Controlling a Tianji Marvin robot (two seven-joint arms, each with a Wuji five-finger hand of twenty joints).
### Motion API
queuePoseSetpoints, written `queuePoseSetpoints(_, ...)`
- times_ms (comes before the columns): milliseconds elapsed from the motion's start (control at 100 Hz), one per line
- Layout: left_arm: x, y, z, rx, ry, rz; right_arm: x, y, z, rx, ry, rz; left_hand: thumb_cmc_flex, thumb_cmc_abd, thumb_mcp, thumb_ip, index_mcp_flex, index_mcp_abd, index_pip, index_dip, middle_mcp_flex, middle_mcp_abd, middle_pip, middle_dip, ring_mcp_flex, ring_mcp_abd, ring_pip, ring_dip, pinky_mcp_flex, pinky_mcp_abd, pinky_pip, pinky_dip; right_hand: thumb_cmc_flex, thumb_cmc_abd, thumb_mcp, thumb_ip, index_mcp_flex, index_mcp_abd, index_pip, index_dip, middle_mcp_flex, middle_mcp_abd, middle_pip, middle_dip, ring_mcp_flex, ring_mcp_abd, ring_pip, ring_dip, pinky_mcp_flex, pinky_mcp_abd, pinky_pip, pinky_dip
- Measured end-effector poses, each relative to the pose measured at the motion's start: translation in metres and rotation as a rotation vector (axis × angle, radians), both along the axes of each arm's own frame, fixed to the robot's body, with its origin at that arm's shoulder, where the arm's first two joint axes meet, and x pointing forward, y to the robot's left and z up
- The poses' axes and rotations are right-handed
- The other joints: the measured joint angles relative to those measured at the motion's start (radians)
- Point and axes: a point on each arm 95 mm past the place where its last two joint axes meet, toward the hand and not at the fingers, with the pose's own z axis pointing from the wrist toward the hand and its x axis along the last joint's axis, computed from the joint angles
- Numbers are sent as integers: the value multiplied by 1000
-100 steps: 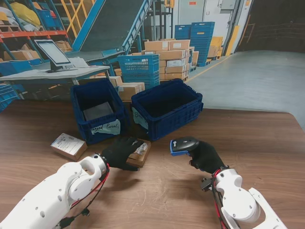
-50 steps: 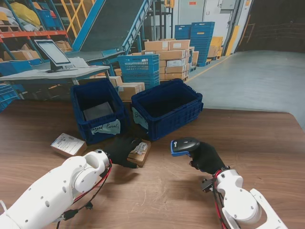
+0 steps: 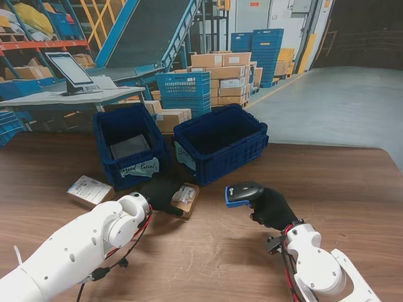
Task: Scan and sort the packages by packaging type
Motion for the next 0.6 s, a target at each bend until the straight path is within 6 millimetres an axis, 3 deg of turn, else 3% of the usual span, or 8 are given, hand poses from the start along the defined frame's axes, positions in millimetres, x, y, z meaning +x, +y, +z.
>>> queuePoseSetpoints(190,7,-5,4,12,-27,7,0,-1,0,2,4,2,0,-14,0,-1,0,0,0,0,0,0,0,0,0,-10,0,-9,-3,-1,0,-10,0,0,0,0,0,0,0,0,0,0,0,0,0,0,0,0,0,0,0,0)
queuePoseSetpoints(220,8,-6,4,18,-29,4,0,-1,0,2,5,2,-2,-14,16,-23,0,0,0,0,0,0,0,0,0,-16,0,-10,-8,-8,0,-11,0,0,0,0,0,0,0,0,0,0,0,0,0,0,0,0,0,0,0,0)
queuePoseSetpoints(480,18,-10,8,26,-30,7,0,-1,-2,3,10,7,-2,-20,53,-23,0,0,0,0,0,0,0,0,0,-18,0,-12,-4,-24,6,-21,0,0,0,0,0,0,0,0,0,0,0,0,0,0,0,0,0,0,0,0)
queuePoseSetpoints(530,19,-12,7,51,-26,-7,0,-2,-2,4,10,8,-38,-17,62,-10,0,0,0,0,0,0,0,0,0,-18,0,-18,-14,-36,-12,-45,0,0,0,0,0,0,0,0,0,0,0,0,0,0,0,0,0,0,0,0)
queuePoseSetpoints(600,23,-14,9,70,-8,-16,1,-2,-2,6,11,8,-58,-16,60,-18,5,0,1,0,0,0,0,0,0,-19,0,-22,-24,-53,-36,-71,0,0,0,0,0,0,0,0,1,0,0,0,0,0,0,0,0,0,0,0)
